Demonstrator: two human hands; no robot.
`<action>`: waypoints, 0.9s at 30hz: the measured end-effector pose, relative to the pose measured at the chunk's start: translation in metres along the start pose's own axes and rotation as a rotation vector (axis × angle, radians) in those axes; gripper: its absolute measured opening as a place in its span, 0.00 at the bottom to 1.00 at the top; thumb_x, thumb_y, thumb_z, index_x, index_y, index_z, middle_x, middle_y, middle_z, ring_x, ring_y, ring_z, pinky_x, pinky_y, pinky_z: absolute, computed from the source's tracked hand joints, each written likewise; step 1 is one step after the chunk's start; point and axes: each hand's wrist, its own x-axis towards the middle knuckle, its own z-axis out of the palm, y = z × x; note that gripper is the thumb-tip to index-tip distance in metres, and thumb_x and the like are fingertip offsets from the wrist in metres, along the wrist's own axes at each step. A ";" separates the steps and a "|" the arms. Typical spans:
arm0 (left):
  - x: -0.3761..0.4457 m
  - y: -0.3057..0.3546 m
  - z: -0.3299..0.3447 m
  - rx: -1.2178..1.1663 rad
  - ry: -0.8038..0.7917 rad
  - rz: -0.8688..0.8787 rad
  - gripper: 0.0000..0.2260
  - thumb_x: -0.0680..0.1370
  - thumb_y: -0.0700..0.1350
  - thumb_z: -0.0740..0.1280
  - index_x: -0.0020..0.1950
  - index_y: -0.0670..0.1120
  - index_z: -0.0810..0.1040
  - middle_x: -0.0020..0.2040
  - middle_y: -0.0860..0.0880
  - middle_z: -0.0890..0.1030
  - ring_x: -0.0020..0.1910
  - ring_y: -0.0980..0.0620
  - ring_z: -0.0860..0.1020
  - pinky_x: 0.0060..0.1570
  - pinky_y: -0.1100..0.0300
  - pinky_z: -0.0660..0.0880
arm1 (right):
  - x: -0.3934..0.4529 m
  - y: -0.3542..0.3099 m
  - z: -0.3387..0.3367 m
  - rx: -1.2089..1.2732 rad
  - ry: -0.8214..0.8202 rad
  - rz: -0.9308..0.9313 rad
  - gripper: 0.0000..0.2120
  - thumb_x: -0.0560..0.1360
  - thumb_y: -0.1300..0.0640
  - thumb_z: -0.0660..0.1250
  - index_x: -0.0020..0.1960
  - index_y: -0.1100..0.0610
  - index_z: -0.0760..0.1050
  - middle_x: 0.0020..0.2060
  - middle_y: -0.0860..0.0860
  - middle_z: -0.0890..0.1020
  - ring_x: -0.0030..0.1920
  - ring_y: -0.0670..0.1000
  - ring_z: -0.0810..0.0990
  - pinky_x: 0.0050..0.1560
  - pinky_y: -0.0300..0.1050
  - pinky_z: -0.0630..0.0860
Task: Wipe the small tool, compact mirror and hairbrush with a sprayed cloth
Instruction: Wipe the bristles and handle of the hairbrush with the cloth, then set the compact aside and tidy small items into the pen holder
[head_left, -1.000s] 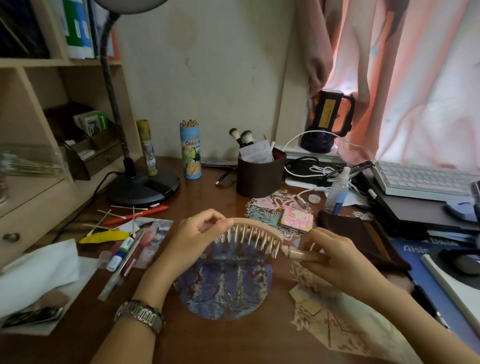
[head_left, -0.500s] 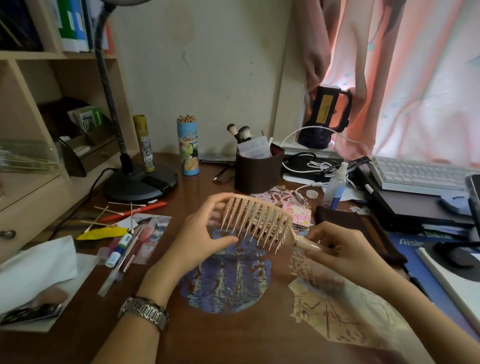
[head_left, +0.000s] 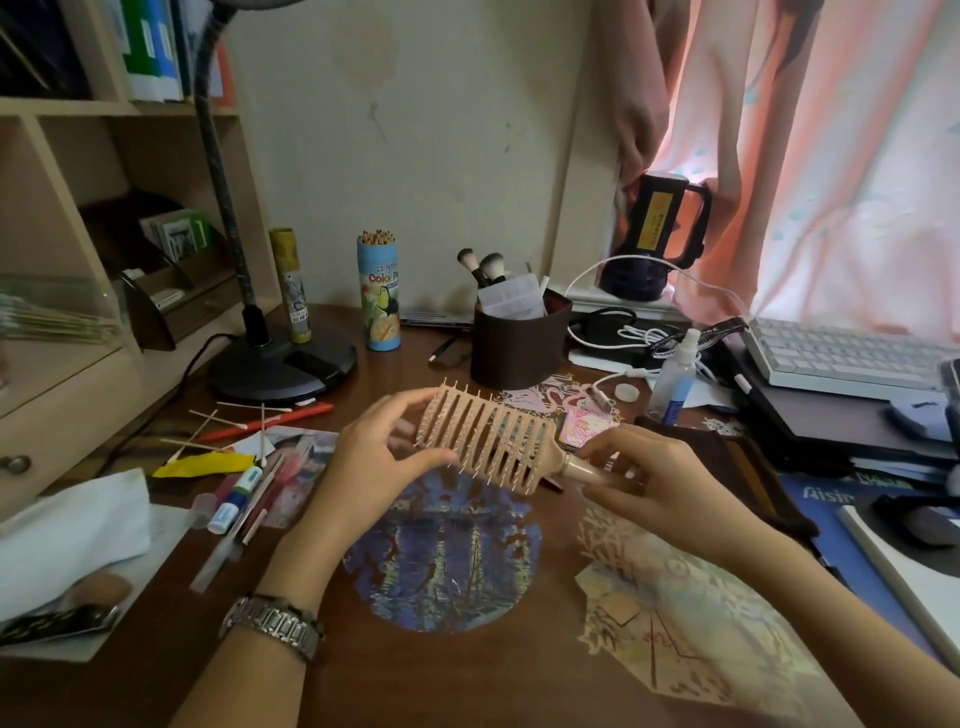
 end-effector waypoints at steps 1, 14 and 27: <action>0.001 -0.001 0.000 -0.002 0.011 -0.011 0.27 0.68 0.45 0.76 0.61 0.65 0.70 0.55 0.63 0.75 0.48 0.65 0.76 0.47 0.71 0.75 | 0.005 0.000 0.001 -0.020 0.008 -0.002 0.11 0.71 0.53 0.72 0.53 0.46 0.76 0.43 0.38 0.76 0.44 0.41 0.77 0.42 0.33 0.73; 0.009 -0.017 -0.012 0.085 0.263 -0.187 0.21 0.73 0.49 0.71 0.65 0.55 0.72 0.59 0.58 0.73 0.53 0.61 0.73 0.50 0.66 0.71 | 0.087 0.005 0.022 0.018 0.001 0.019 0.10 0.73 0.56 0.70 0.54 0.50 0.78 0.46 0.43 0.79 0.45 0.40 0.77 0.44 0.35 0.73; 0.002 -0.017 0.004 0.566 -0.115 -0.147 0.15 0.77 0.56 0.62 0.63 0.58 0.71 0.59 0.59 0.71 0.60 0.59 0.68 0.59 0.62 0.67 | 0.165 0.023 0.053 0.112 -0.119 0.065 0.08 0.73 0.57 0.70 0.53 0.51 0.80 0.44 0.45 0.82 0.44 0.41 0.80 0.46 0.37 0.77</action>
